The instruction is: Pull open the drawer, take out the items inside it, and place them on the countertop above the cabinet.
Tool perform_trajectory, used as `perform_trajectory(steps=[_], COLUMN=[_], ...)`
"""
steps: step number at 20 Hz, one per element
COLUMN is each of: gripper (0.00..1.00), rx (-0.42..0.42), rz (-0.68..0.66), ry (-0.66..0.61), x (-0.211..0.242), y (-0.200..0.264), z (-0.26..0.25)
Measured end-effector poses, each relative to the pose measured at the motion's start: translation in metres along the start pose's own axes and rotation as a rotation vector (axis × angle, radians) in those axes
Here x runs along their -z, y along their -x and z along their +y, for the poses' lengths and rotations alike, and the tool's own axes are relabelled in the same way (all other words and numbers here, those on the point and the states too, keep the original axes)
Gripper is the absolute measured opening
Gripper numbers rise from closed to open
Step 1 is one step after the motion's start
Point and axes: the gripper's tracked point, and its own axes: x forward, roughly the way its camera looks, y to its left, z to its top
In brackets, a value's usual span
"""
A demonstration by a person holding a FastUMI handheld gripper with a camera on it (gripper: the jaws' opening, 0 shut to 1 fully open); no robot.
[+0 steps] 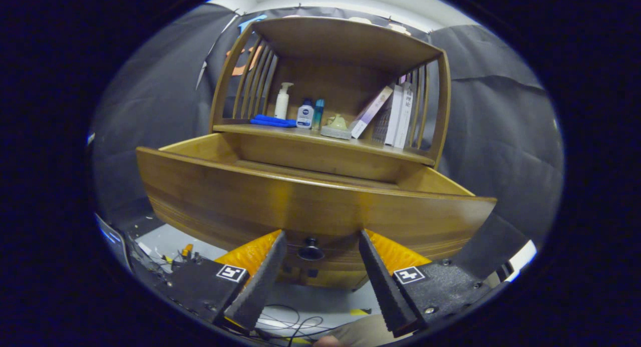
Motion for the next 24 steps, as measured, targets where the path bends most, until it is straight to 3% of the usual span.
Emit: perform_trajectory(steps=[9,24], gripper=[0.93,0.93], rx=[-0.014,-0.02], rz=[-0.013,0.014], ry=[-0.016,-0.042], x=[-0.006,-0.051], y=[-0.006,-0.093], z=[0.002,0.004])
